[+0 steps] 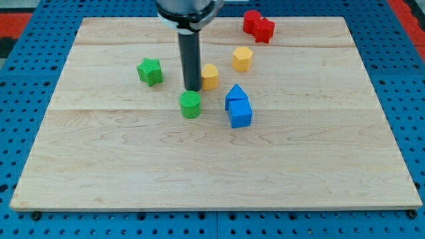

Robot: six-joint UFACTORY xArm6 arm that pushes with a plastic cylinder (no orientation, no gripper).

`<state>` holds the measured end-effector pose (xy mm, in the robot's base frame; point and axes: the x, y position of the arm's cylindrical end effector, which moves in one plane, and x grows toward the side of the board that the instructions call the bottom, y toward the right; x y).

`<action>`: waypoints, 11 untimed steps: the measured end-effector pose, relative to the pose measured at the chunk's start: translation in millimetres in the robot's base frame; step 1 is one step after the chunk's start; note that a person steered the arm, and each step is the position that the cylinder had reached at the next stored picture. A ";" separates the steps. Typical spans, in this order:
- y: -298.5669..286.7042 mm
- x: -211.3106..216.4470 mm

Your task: Place the green star left to the blue cube

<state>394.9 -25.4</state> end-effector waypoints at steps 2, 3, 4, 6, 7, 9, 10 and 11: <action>51.3 -41.1; -6.1 -43.6; -47.2 -77.1; -107.0 -59.2; -112.3 -41.7; -98.8 45.1; -161.6 57.7; -170.5 98.7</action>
